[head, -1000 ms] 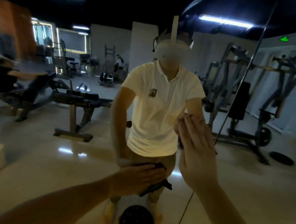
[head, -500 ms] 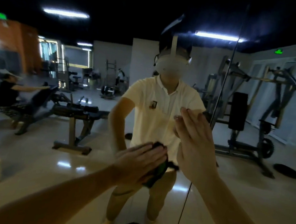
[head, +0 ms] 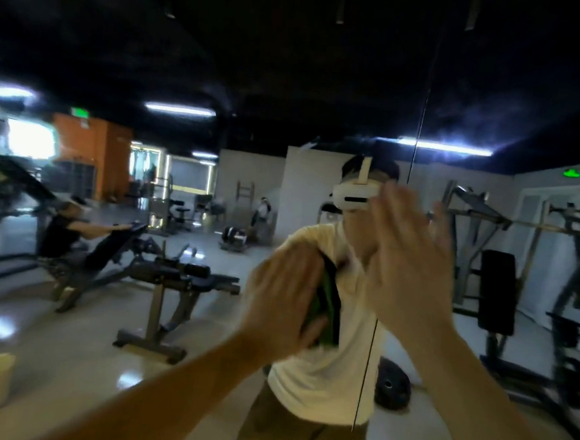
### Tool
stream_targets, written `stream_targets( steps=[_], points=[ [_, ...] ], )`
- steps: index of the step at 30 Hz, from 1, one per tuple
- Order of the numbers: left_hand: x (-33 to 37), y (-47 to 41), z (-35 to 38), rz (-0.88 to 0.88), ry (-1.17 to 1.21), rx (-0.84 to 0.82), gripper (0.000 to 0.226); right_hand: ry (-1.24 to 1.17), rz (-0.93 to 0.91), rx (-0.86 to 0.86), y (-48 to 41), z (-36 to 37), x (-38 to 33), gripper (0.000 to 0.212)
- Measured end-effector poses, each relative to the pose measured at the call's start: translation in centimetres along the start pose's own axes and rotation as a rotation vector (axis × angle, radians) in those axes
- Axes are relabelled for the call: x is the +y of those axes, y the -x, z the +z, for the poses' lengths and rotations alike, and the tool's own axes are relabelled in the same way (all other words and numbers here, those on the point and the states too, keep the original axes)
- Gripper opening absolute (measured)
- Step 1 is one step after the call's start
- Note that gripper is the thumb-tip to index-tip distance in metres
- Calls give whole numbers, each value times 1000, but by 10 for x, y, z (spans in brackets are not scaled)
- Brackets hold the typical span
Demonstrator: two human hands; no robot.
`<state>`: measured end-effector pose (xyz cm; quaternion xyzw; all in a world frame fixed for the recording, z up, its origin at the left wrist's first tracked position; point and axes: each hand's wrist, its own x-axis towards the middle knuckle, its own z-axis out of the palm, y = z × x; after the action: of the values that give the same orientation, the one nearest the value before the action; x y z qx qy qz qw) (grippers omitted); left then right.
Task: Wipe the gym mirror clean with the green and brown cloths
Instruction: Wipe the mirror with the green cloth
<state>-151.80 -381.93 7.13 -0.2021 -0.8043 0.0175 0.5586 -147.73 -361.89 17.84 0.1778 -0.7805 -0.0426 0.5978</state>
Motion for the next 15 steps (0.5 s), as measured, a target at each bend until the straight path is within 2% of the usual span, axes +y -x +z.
stream_targets(
  steps=[1, 2, 3, 6, 8, 10, 11, 13, 15],
  points=[
    [0, 11, -1, 182, -91, -68, 92, -44, 105, 39, -1, -2, 15, 60],
    [-6, 13, -7, 252, -148, -92, 91, -92, 201, 66, 0, -1, 28, 61],
    [-14, 5, -15, 204, -135, -58, 90, -124, 260, 75, 2, 3, 37, 62],
    [-50, -51, -40, -338, -24, 123, 80, -130, 212, 20, 12, 23, 45, 65],
    [-75, -101, -61, -670, 17, 270, 77, -146, 155, 48, 16, 33, 48, 64],
    [-81, -152, -80, -946, 202, 365, 80, -137, 120, 84, 17, 35, 52, 62],
    [-77, -172, -85, -1020, 262, 395, 81, -129, 114, 90, 18, 34, 54, 61],
    [-51, -193, -81, -967, 231, 420, 83, -113, 98, 84, 18, 34, 56, 61],
    [-12, -188, -65, -702, 101, 390, 79, -101, 84, 77, 18, 34, 57, 62]
  ],
)
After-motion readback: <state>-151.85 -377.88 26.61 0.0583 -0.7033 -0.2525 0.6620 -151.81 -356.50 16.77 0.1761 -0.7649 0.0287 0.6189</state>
